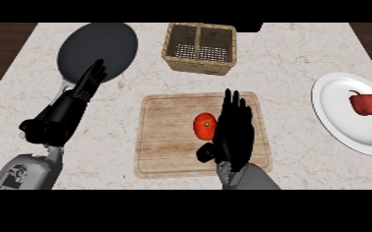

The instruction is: Pick the tomato from the cutting board and place it in the basket

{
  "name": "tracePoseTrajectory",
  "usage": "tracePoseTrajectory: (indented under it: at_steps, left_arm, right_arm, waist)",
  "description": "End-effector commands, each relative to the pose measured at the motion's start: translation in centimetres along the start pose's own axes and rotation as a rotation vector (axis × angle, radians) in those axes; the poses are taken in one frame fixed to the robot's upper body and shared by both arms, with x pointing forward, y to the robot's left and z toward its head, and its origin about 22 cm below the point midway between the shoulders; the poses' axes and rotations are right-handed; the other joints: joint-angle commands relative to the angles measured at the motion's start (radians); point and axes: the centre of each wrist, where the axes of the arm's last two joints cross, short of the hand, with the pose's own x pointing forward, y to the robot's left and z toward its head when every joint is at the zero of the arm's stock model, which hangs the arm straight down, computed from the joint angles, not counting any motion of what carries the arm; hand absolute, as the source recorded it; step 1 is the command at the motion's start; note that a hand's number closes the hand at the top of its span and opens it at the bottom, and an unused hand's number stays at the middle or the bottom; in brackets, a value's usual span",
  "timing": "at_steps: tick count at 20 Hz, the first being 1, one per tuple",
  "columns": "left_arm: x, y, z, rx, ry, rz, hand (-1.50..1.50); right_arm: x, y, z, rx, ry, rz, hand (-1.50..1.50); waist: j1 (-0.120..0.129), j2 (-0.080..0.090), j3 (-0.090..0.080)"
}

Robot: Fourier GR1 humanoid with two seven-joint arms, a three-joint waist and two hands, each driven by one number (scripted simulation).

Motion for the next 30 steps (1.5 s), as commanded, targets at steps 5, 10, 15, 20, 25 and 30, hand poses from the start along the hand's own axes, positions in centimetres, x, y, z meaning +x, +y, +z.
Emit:
tracePoseTrajectory:
  at_steps: [5,10,15,20,25,30]
  left_arm:
    - [0.5,-0.7,-0.6,0.011,0.003,0.003,0.00]
    - [0.1,0.3,0.4,0.001,-0.009,-0.009,0.00]
    - [0.6,-0.3,-0.1,0.008,0.006,-0.008,0.00]
    - [0.9,1.7,-1.0,-0.007,-0.004,0.014,0.00]
    - [0.4,-0.4,-1.0,-0.004,-0.009,-0.022,0.00]
    - [1.0,-0.9,-1.9,-0.023,-0.003,-0.004,0.00]
  right_arm:
    - [-0.3,1.8,0.5,0.058,0.238,-0.047,-1.50]
    - [-0.3,2.4,-0.8,0.108,0.224,-0.045,-1.50]
    - [0.6,2.5,0.1,0.176,0.204,0.017,1.50]
    - [-0.1,5.0,-0.3,0.142,0.175,0.027,1.50]
    - [0.7,5.5,-1.0,0.096,0.088,0.156,1.50]
    - [5.6,3.1,3.3,0.122,-0.265,0.249,1.50]
  waist:
    - [-0.005,0.000,0.001]
    - [-0.001,0.000,0.001]
    - [-0.002,-0.001,0.000]
    - [-0.003,0.002,0.000]
    - [-0.006,0.002,0.000]
    - [0.020,0.004,0.000]
